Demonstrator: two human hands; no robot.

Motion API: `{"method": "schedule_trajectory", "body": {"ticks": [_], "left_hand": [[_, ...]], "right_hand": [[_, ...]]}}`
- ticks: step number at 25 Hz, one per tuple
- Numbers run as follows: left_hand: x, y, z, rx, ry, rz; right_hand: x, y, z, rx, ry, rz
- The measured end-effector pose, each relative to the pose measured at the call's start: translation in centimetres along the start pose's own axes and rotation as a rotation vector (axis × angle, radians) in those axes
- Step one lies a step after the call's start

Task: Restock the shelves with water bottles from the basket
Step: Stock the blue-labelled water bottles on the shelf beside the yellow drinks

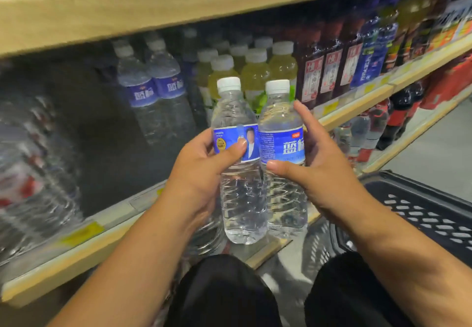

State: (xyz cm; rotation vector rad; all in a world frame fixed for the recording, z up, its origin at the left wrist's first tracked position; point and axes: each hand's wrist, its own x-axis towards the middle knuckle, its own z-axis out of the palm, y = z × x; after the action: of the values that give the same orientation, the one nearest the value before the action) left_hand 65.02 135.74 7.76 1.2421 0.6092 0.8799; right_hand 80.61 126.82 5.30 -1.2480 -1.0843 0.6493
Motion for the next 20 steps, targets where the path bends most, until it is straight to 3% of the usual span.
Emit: {"method": "schedule_trajectory", "body": {"ticks": [8, 13, 20], "left_hand": [[-3.1, 4.2, -7.3, 0.06, 0.214, 0.066], [-3.4, 5.4, -9.5, 0.041, 0.331, 0.095], [-2.7, 5.8, -11.0, 0.035, 0.334, 0.117]], "right_hand": [[2.6, -2.1, 9.4, -0.146, -0.036, -0.111], [5.8, -2.6, 12.6, -0.194, 0.047, -0.198], [7.4, -3.5, 14.6, -0.186, 0.208, -0.232]]}}
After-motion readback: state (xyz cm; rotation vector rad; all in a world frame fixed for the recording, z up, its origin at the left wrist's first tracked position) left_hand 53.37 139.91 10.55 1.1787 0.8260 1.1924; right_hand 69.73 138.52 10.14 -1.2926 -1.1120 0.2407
